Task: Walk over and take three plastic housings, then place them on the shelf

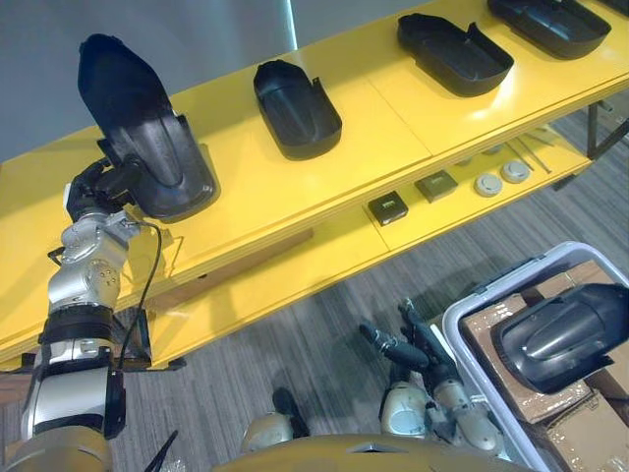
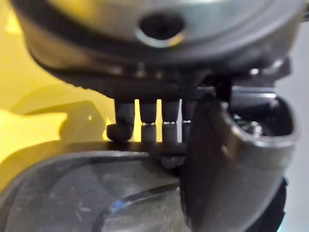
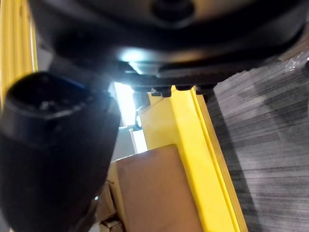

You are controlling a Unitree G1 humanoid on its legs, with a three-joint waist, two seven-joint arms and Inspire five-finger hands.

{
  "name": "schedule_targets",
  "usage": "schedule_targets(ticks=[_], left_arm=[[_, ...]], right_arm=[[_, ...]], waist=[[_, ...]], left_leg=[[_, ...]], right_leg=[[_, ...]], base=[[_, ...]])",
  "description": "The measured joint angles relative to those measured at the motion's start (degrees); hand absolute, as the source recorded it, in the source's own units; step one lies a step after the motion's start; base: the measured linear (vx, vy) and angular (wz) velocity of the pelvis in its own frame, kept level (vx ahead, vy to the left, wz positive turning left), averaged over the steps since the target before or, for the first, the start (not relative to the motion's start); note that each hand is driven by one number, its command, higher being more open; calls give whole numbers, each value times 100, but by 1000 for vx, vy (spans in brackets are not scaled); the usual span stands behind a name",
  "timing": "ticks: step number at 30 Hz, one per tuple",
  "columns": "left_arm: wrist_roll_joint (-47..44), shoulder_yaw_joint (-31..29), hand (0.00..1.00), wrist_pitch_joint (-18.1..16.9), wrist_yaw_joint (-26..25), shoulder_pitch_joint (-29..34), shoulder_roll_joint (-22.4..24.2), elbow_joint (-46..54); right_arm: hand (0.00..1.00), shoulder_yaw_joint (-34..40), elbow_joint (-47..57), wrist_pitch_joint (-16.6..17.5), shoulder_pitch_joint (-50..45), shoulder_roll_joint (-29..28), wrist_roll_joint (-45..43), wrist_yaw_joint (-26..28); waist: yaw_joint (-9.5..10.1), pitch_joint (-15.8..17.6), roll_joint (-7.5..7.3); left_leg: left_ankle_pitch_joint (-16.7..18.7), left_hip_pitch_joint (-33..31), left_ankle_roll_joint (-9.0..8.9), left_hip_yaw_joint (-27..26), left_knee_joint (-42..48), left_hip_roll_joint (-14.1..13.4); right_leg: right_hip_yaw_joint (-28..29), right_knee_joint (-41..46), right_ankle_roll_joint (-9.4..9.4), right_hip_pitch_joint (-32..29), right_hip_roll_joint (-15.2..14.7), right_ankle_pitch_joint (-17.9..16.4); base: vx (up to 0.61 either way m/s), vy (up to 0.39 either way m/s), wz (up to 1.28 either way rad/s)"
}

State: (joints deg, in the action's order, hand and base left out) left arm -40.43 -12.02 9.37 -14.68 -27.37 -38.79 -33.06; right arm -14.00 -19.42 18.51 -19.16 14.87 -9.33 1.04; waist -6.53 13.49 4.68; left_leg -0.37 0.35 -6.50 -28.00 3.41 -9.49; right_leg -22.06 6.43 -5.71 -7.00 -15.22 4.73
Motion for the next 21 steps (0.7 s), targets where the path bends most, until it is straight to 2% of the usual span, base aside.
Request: schedule_targets(ticks=[3,9,19,20,21], left_arm=[[3,0,0,201,120,-27,-76,-84],[29,116,0,587,554,-36,-193,-192],[-18,305,0,439,586,-412,-202,-257],[-18,320,100,433,576,-507,-203,-254],[-17,333,100,434,539,-562,-203,-254]], right_arm=[[100,-66,-16,-3,-26,2,2,-37],[100,-190,-20,-3,-11,-5,10,-40],[100,-192,-120,-2,44,16,14,-34],[100,-203,-120,-2,66,17,20,-21],[100,-217,-120,-2,82,16,24,-27]], waist=[[11,45,46],[13,60,44],[11,426,56],[16,471,38],[11,490,25]], left_leg=[[-2,-41,1,61,8,7],[-5,-95,5,150,44,8],[9,-192,8,268,153,8],[-2,-213,8,291,145,14],[-10,-222,8,316,143,14]], right_leg=[[-56,37,-15,-7,-24,4],[-123,105,13,-6,-48,-30],[-139,582,-28,-179,-187,-330],[-148,657,-17,-218,-208,-346],[-171,681,-15,-217,-214,-363]], base=[[7,-1,9],[20,1,9],[-41,-14,5],[-32,-22,12],[-21,-24,10]])
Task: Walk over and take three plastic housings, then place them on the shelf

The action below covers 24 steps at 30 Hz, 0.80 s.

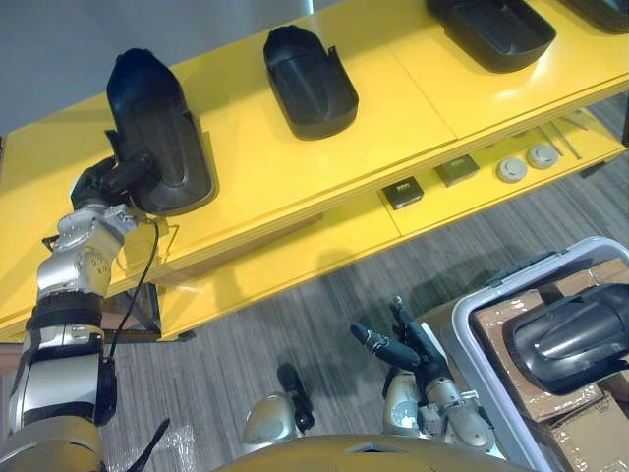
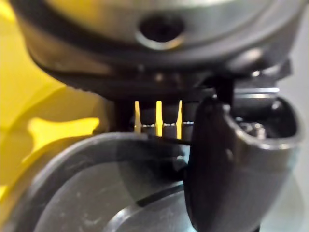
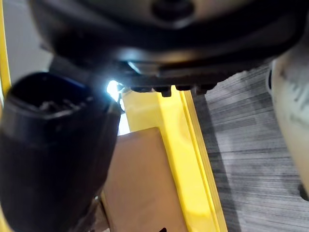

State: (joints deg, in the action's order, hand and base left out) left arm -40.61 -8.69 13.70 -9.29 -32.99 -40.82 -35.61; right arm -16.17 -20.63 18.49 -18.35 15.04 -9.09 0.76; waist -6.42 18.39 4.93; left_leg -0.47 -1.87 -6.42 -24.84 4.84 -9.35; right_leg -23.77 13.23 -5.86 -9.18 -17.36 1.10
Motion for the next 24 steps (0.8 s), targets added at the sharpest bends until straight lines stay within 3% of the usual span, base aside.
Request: schedule_targets(ticks=[10,18,24], left_arm=[[21,225,100,-157,-168,-215,-34,5],[-223,301,100,-280,-743,-328,-33,-25],[-378,394,100,-626,-1041,-327,72,-108]], right_arm=[[100,-30,-8,64,138,-8,88,-340],[100,-165,-30,125,176,-54,85,-395],[100,-258,-107,208,151,-141,112,-452]], waist=[[0,107,-43],[-9,172,-169],[-17,129,-236]], left_leg=[[-29,-67,-8,66,2,14],[-10,33,-33,1,32,-40],[-2,183,-55,-13,-26,-112]], right_leg=[[-30,164,6,-84,-47,-84],[19,115,5,5,12,-79],[-15,-141,-36,244,148,-28]], base=[[-3,-9,4],[-17,-9,-3],[-9,-8,-3]])
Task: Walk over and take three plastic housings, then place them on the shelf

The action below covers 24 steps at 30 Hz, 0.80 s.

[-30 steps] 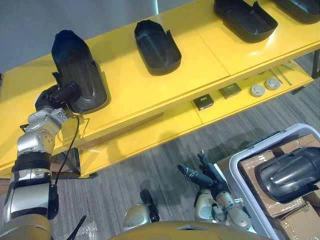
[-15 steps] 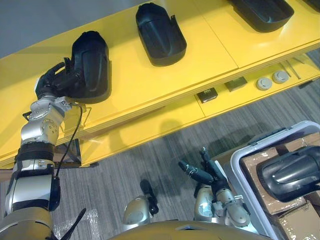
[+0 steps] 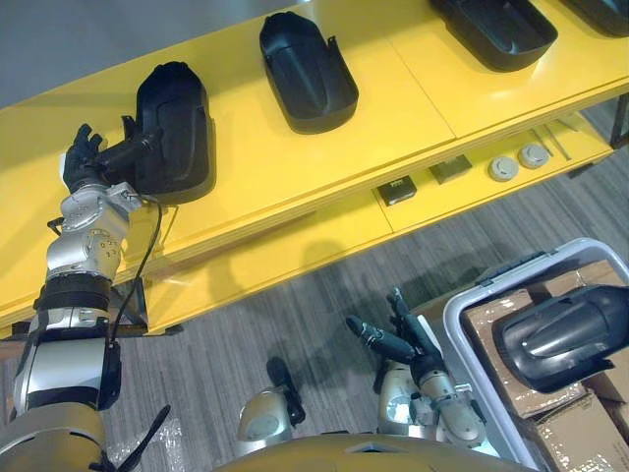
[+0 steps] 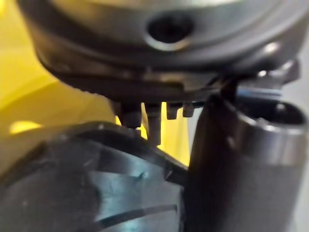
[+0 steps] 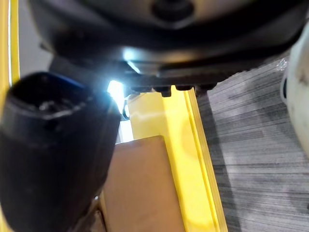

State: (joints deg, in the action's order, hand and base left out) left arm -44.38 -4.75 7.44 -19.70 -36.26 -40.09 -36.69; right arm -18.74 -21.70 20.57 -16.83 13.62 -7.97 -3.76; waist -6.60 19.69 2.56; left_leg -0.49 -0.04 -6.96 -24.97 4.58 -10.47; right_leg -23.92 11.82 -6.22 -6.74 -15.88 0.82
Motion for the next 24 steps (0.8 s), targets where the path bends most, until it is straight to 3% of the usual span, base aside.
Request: schedule_targets(ticks=[6,7,10,13,16,19,21,22,24], left_arm=[[-6,-88,100,-267,-336,82,398,314],[-6,-215,100,-255,-425,388,673,1193],[4,-333,100,-255,-499,562,784,1832],[99,-369,100,-254,-570,564,827,2173],[917,-621,100,-257,-704,567,823,2374],[1760,-763,100,-293,-964,566,806,2366],[2050,-962,100,-627,-1173,756,780,2362],[2048,-994,100,-699,-1175,805,778,2366],[2046,-1126,100,-860,-1196,1326,802,2857]], right_arm=[[100,-214,79,142,-15,-223,103,-506],[100,-159,864,335,-20,-384,291,-1059],[100,-39,1289,641,-26,-463,511,-1355],[100,158,2096,604,-164,-485,553,-1524],[100,335,3311,639,-191,-487,597,-1683],[100,747,4131,916,28,-413,588,-1633],[100,1250,4465,962,434,46,59,-993],[100,1284,4467,910,505,138,-78,-810],[100,1379,4462,477,848,412,-761,-133]], waist=[[36,-292,-154],[138,-463,-207],[153,-639,-184],[171,-780,-95],[155,-905,-36],[139,-1089,-15],[169,-1159,-21],[183,-1184,-25],[207,-1244,-24]], left_leg=[[-12,205,-17,-31,-175,2],[-10,409,-17,-167,-272,4],[-10,524,-17,-213,-370,5],[-18,720,-33,-303,-494,15],[-19,859,-38,-420,-557,10],[-20,890,-43,-447,-574,2],[-29,973,-73,-403,-592,-5],[-31,970,-77,-391,-593,-5],[-53,952,-106,-317,-614,-9]], right_leg=[[-84,-402,-13,312,117,160],[-30,-899,-9,597,246,411],[-3,-1023,-10,690,298,456],[13,-1135,-17,855,338,488],[88,-1287,-2,954,397,572],[90,-1403,2,1026,432,621],[45,-1453,-1,1158,447,632],[35,-1489,-8,1182,454,647],[-37,-1508,-6,1213,461,658]], base=[[52,12,-1],[66,24,-31],[30,6,-13],[2,3,-9],[-18,-3,-18],[-12,-13,-5],[-34,-11,7],[-17,-9,9],[-7,-9,13]])
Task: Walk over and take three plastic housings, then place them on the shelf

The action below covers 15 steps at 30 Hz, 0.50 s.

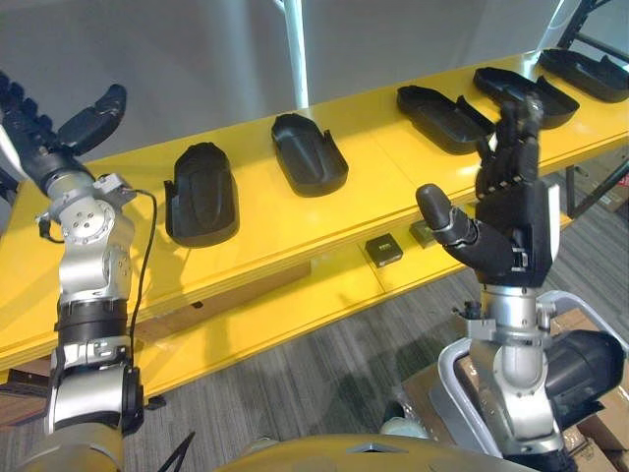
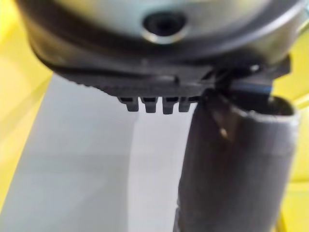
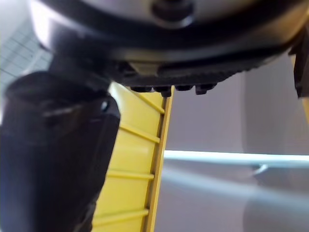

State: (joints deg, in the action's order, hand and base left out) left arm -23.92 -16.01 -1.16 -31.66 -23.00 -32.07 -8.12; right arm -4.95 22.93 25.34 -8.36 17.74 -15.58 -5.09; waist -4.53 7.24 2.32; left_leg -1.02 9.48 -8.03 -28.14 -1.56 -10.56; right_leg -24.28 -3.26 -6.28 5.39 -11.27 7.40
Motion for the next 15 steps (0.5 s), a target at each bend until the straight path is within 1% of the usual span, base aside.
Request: schedule_targets(ticks=[2,4,5,6,7,8,9,10,12,13,14,15], left_arm=[[-10,-32,100,-41,159,520,157,752],[-21,95,100,-403,658,1436,765,2047],[-22,184,100,-467,773,1636,949,2316],[-16,386,100,-629,1013,2068,1297,2754],[-11,536,100,-757,1226,2385,1538,2965],[0,718,100,-894,1506,2784,1785,3139],[4,790,100,-932,1640,2955,1882,3168],[31,897,100,-1001,1882,3256,2033,3178],[29,1024,100,-1003,2172,3652,2239,3149],[1,1075,100,-1004,2251,3733,2273,3118],[-46,1164,100,-1004,2413,3875,2317,3045],[-60,1277,100,-1004,2536,3996,2326,3006]], right_arm=[[100,35,-49,-348,189,88,-458,370],[100,66,-408,-753,574,107,-775,700],[100,67,-538,-811,678,109,-780,721],[100,46,-829,-922,938,102,-779,753],[100,42,-1042,-1009,1136,96,-793,771],[100,43,-1349,-1100,1405,73,-862,828],[100,49,-1477,-1155,1515,57,-943,859],[100,44,-1754,-1271,1741,11,-1084,919],[100,39,-2303,-1332,2059,-24,-1187,981],[100,39,-2474,-1352,2132,-24,-1189,978],[100,14,-2875,-1402,2313,-35,-1175,943],[100,-20,-3287,-1430,2495,-54,-1170,875]], waist=[[66,-8,-4],[235,-26,-25],[295,-29,-27],[375,-52,-33],[444,-76,-33],[523,-84,-33],[562,-86,-30],[629,-88,-28],[739,-88,-29],[773,-88,-30],[836,-88,-32],[933,-88,-32]], left_leg=[[-31,2,-10,67,-42,5],[-75,-18,-10,220,-84,19],[-81,-18,-7,258,-85,21],[-98,-22,-1,340,-91,30],[-115,-25,2,397,-106,38],[-146,-24,3,488,-132,47],[-173,-22,8,529,-165,50],[-211,-33,8,595,-201,54],[-293,-93,23,714,-308,76],[-319,-107,29,763,-328,83],[-351,-140,36,829,-329,91],[-372,-160,39,858,-341,92]], right_leg=[[-68,-2,0,35,-2,0],[-233,-15,0,114,-13,-1],[-264,-19,0,141,-15,0],[-360,-45,0,206,-20,0],[-411,-64,-1,245,-22,0],[-507,-93,-1,321,-21,0],[-552,-95,-2,348,-20,-1],[-623,-99,-4,373,-17,-4],[-744,-99,-6,369,-19,-6],[-778,-99,-6,371,-21,-7],[-855,-97,-7,387,-31,-7],[-884,-97,-8,388,-33,-8]], base=[[-3,-1,20],[6,9,33],[9,12,35],[6,8,30],[4,9,40],[-1,5,33],[-15,4,35],[-32,3,28],[-45,10,31],[-35,13,34],[-30,14,24],[-31,13,25]])
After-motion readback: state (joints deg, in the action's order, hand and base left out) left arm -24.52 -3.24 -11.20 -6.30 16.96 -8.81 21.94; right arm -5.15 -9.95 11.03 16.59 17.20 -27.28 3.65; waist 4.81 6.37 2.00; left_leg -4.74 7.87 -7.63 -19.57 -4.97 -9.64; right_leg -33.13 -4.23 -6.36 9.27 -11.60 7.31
